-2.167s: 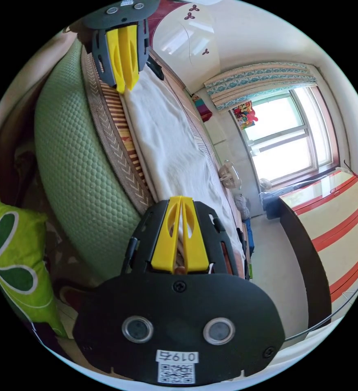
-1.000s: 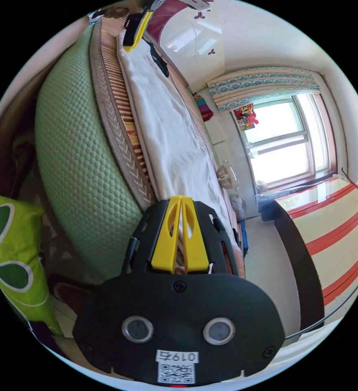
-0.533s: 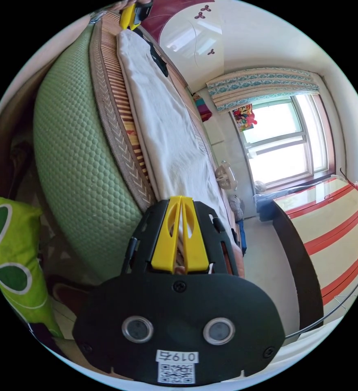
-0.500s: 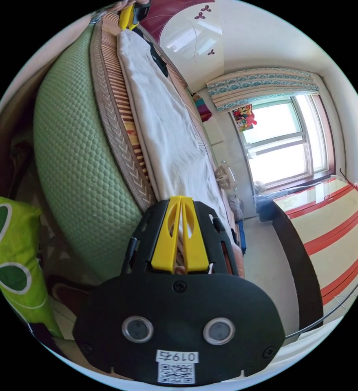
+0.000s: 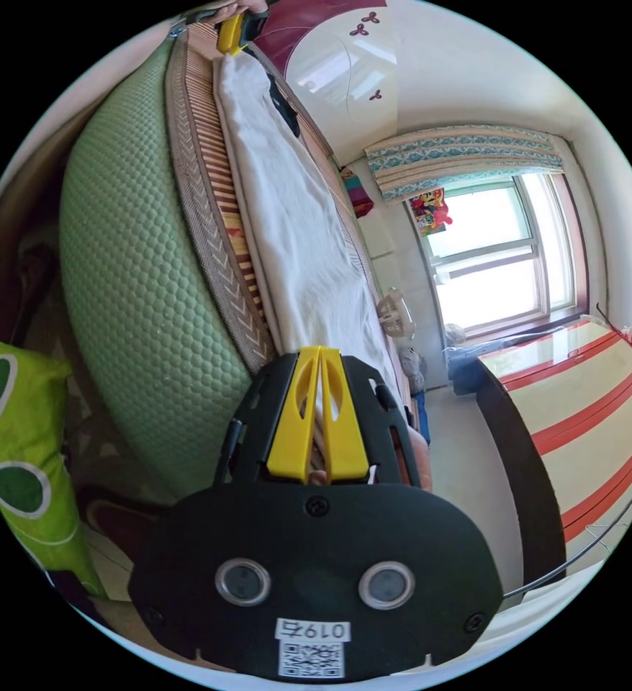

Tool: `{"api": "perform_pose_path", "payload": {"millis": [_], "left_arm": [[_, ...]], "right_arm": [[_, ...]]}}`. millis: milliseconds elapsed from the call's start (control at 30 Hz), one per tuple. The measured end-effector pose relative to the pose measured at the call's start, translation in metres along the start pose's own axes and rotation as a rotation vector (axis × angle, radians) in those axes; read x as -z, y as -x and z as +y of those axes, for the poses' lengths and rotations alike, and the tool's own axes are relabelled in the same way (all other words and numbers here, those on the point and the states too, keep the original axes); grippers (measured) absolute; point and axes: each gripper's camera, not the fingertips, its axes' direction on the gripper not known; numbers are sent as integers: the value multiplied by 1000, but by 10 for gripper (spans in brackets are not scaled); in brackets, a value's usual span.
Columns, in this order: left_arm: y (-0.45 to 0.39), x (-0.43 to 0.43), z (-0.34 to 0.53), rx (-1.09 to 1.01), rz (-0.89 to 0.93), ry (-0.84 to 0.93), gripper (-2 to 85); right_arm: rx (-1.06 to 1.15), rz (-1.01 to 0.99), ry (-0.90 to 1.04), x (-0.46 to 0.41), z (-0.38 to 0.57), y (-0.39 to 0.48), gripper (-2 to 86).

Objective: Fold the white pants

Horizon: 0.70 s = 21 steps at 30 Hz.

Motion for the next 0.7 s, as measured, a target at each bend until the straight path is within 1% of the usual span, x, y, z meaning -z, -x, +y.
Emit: {"api": "perform_pose_path", "payload": {"millis": [67,300,400,467,533,633,700], "left_arm": [[1,-2,-7,-23,-52,13,15],[-1,-5,-13,-70,-110,-1,22],[-6,10,-13,-107,-114,-42,33],[-16,28,-13,-153,-156,-127,52],[-24,33,-18,-193,-174,-145,68],[-39,22,-35,-270,-160,-98,83],[-46,11,-46,-302,-203,-75,88]], "right_arm": [[6,6,-2,0,-1,-1,-7],[18,20,-3,-2,-3,-8,-8],[15,19,-3,-4,-3,-14,-8],[10,16,0,-7,-3,-19,-8],[12,21,2,-10,-2,-22,-8],[25,38,2,-15,-1,-26,-8],[28,45,1,-18,1,-30,-8]]}}
